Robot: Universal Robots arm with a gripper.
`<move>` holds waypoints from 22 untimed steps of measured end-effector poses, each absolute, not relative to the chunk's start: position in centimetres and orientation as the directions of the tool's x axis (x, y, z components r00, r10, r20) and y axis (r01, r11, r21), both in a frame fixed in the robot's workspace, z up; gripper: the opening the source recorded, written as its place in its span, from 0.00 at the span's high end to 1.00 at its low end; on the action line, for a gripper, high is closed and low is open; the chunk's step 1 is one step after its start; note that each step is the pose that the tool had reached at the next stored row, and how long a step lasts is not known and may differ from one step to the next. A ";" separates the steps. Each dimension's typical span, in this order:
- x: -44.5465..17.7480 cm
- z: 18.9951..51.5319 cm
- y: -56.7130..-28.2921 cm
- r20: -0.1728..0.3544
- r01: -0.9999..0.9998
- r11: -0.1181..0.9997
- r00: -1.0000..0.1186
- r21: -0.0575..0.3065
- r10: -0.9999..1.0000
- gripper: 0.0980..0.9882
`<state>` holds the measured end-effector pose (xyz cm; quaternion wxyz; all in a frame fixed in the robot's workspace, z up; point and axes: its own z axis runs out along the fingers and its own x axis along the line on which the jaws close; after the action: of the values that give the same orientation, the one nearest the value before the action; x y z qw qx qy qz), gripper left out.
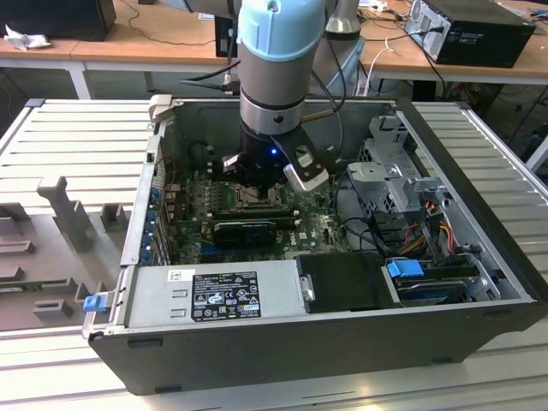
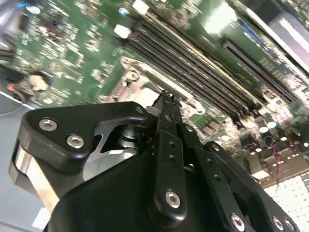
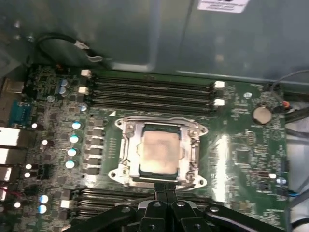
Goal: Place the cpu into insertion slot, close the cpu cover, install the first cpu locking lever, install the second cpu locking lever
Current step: 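Install the second cpu locking lever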
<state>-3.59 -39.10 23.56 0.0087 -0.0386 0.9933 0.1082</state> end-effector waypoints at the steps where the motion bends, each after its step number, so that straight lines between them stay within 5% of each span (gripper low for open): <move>1: -3.9 23.5 -39.1 -0.026 -0.078 0.974 -0.997 0.214 -0.075 0.99; 16: -6.4 21.7 -39.7 -0.026 -0.079 0.972 -0.997 0.222 -0.075 0.99; 22: -7.2 21.1 -40.0 -0.029 -0.079 0.963 -0.997 0.256 -0.074 0.99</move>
<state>-7.15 -39.99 21.06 0.0095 -0.0386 0.9908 0.1296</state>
